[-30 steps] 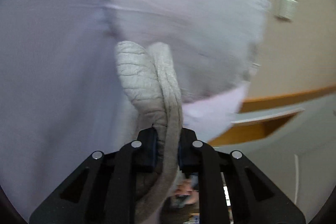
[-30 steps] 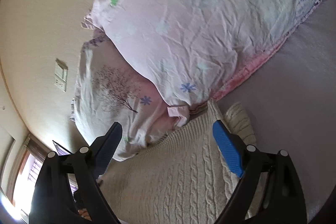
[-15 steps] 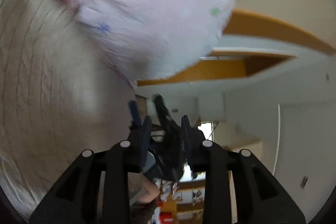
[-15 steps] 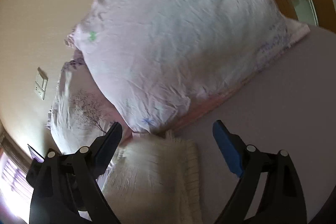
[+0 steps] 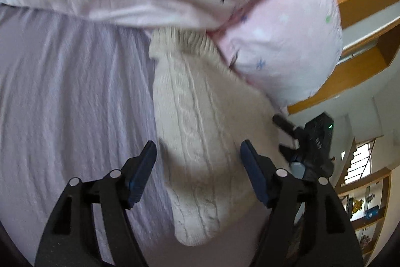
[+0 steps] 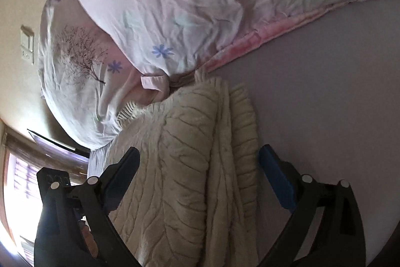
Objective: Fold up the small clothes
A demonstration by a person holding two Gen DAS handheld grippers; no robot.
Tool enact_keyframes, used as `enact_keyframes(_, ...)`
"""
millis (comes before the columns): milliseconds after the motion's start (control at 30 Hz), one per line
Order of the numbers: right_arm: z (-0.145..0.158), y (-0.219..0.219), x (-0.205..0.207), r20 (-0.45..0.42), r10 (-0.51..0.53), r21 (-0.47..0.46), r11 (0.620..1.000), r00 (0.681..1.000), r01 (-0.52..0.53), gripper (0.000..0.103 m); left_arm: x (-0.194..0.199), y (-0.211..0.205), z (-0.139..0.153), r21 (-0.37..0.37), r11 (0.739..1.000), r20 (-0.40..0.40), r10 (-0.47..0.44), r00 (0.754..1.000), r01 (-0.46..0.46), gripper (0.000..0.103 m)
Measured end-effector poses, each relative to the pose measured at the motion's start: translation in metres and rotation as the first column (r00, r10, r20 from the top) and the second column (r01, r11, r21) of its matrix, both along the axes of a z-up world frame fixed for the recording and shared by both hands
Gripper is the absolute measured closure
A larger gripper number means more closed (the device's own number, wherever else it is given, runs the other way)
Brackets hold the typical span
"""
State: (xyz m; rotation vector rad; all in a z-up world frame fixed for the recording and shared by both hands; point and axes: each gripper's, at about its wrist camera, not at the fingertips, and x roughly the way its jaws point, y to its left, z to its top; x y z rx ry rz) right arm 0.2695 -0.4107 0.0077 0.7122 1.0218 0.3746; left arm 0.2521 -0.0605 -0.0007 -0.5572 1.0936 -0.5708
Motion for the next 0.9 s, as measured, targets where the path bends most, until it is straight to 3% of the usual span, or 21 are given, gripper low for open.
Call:
enact_keyframes(100,-0.001,0.001,-0.001,0.019,0.009,0.008,1.0,1.0,-0.009,0.006,0.006,-0.004,-0.009,-0.005,1.0,-0.008,-0.011,1.0,0.011,0.028)
enact_keyframes(200,-0.001,0.008,-0.001,0.032,0.019,-0.035,0.999,0.999,-0.018,0.024,0.015,-0.009,-0.015,-0.06,0.998,-0.003,0.003,1.0,-0.003,0.024)
enact_keyframes(267,-0.002,0.011,-0.001,0.036,0.026,-0.043,0.999,0.999,-0.024,0.058,0.018,-0.01,-0.014,-0.059,0.998,0.015,0.007,1.0,-0.006,0.026)
enact_keyframes(367,0.0,0.013,-0.003,0.063,0.042,0.033,0.998,0.997,-0.044,0.066,0.02,-0.009,-0.008,-0.019,1.0,0.02,-0.016,1.0,0.016,0.053)
enact_keyframes(400,0.003,0.014,-0.005,0.081,0.047,0.056,0.997,0.996,-0.051,0.066,0.018,-0.002,-0.004,-0.043,0.999,0.025,-0.031,0.999,0.032,0.06)
enact_keyframes(467,0.01,0.019,-0.01,0.12,0.075,0.144,0.985,0.99,-0.092,0.068,0.01,0.014,0.009,-0.074,0.995,0.045,-0.069,0.997,0.073,0.063)
enact_keyframes(567,0.016,0.049,-0.016,0.144,0.168,0.198,0.961,0.975,-0.195,0.068,-0.019,0.044,0.035,0.023,0.997,0.16,-0.079,0.984,0.076,0.063)
enact_keyframes(633,0.016,0.088,-0.018,0.129,0.255,0.102,0.958,0.958,-0.269,0.066,-0.032,0.065,0.041,0.116,0.992,0.204,-0.061,0.977,0.038,0.061)
enact_keyframes(700,0.016,0.119,-0.018,0.092,0.31,-0.081,0.95,0.946,-0.303,0.052,-0.036,0.078,0.037,0.188,0.982,0.203,-0.038,0.978,-0.001,0.053)
enact_keyframes(733,0.017,0.126,-0.019,0.08,0.312,-0.164,0.941,0.947,-0.297,0.036,-0.038,0.086,0.033,0.21,0.977,0.196,-0.012,0.981,-0.03,0.051)
enact_keyframes(767,0.021,0.127,-0.02,0.083,0.296,-0.215,0.938,0.952,-0.273,0.03,-0.042,0.093,0.031,0.216,0.974,0.206,0.025,0.978,-0.07,0.048)
enact_keyframes(833,0.035,0.108,-0.028,0.162,0.211,-0.209,0.962,0.964,-0.176,0.03,-0.054,0.102,0.038,0.22,0.964,0.286,0.083,0.955,-0.149,0.042)
enact_keyframes(867,0.042,0.098,-0.032,0.212,0.175,-0.179,0.974,0.961,-0.138,0.03,-0.059,0.104,0.041,0.222,0.958,0.322,0.102,0.941,-0.179,0.035)
enact_keyframes(900,0.049,0.088,-0.036,0.264,0.153,-0.138,0.983,0.952,-0.12,0.031,-0.068,0.108,0.048,0.214,0.952,0.378,0.126,0.917,-0.219,0.034)
